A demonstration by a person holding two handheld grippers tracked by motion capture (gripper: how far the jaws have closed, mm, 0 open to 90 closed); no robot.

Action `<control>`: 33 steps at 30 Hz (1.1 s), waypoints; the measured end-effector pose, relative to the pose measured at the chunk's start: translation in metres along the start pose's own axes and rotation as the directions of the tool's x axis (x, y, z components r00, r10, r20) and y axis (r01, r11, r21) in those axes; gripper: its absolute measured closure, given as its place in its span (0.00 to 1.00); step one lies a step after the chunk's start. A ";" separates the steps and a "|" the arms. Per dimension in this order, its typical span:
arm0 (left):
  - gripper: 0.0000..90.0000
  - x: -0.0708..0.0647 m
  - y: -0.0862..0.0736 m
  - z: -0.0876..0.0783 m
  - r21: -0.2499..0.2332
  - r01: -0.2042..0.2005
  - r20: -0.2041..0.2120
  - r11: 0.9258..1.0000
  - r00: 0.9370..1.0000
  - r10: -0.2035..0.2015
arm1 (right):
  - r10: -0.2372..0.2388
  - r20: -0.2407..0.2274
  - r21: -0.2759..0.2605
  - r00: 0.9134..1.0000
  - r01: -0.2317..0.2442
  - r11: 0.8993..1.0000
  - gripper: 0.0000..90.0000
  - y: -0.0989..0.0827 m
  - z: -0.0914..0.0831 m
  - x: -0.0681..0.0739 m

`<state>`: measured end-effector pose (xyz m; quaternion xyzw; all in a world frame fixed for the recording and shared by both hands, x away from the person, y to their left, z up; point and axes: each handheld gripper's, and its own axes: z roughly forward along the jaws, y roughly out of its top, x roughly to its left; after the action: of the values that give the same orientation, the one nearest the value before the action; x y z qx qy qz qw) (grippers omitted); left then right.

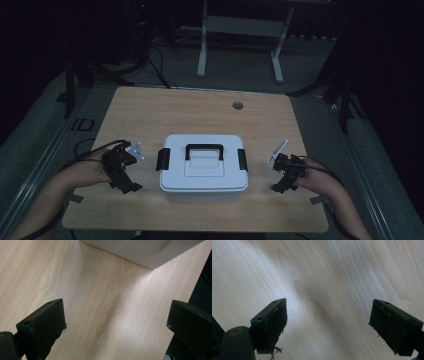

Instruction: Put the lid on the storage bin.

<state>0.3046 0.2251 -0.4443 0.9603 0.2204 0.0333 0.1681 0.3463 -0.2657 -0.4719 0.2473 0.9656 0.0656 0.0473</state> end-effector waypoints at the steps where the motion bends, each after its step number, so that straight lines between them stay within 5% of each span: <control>1: 0.02 0.000 -0.002 0.001 0.001 0.001 0.004 1.000 1.000 -0.001 | 0.002 0.000 -0.001 1.000 -0.002 1.000 0.16 0.000 0.000 0.000; 24: 0.02 -0.005 -0.046 0.044 0.017 0.061 0.051 0.998 0.997 -0.062 | 0.035 -0.005 -0.028 0.999 -0.036 0.999 0.16 -0.014 0.004 -0.002; 33: 0.02 -0.006 -0.053 0.048 0.009 0.085 0.052 0.996 0.995 -0.086 | 0.038 -0.008 -0.033 0.999 -0.038 0.999 0.16 -0.015 0.005 -0.002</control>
<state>0.2839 0.2529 -0.5073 0.9510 0.2569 0.0004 0.1719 0.3421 -0.2793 -0.4787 0.2645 0.9597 0.0834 0.0463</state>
